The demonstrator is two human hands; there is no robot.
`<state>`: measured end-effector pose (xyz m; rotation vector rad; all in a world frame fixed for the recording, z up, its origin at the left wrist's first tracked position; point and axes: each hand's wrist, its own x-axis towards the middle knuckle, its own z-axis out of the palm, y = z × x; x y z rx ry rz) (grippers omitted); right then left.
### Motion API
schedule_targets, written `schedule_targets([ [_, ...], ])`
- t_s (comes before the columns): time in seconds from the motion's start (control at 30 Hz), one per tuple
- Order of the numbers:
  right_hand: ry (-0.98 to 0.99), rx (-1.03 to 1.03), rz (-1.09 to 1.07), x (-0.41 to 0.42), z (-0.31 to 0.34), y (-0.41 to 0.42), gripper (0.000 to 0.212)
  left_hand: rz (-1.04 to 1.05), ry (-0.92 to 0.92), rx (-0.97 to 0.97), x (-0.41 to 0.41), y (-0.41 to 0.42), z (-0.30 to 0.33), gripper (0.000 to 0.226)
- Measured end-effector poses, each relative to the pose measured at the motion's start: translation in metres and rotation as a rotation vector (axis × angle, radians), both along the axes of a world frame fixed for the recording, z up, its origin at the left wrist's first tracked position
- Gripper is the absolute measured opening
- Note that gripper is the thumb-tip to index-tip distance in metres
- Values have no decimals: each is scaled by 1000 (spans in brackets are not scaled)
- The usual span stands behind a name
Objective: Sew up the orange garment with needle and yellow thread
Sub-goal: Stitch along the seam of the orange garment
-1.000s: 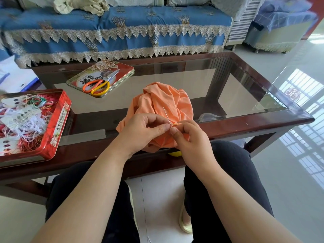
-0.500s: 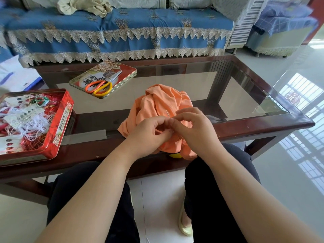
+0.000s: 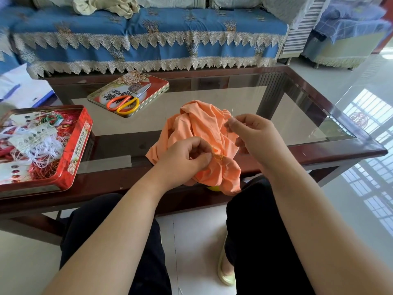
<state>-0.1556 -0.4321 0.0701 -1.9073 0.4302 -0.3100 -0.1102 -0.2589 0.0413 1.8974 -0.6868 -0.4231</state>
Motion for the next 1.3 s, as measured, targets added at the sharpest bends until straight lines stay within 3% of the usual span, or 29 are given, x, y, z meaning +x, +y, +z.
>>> schedule_targets([
  [0.13,46,-16,-5,-10,-8,3,17,12,-28,-18,-1,-2,-1,6],
  [0.33,81,150,17,-15,-6,7,17,47,-107,-41,-3,-3,-2,7],
  [0.73,132,190,22,-13,5,12,19,63,-84,-66,-7,-4,3,9],
  [0.93,179,408,86,-15,11,17,21,50,-48,-62,-7,-3,4,19],
  [1.1,156,583,136,-16,12,14,19,33,38,-73,-5,-1,4,14],
  [1.3,97,467,165,-18,16,13,21,7,123,-99,-4,-5,1,23],
])
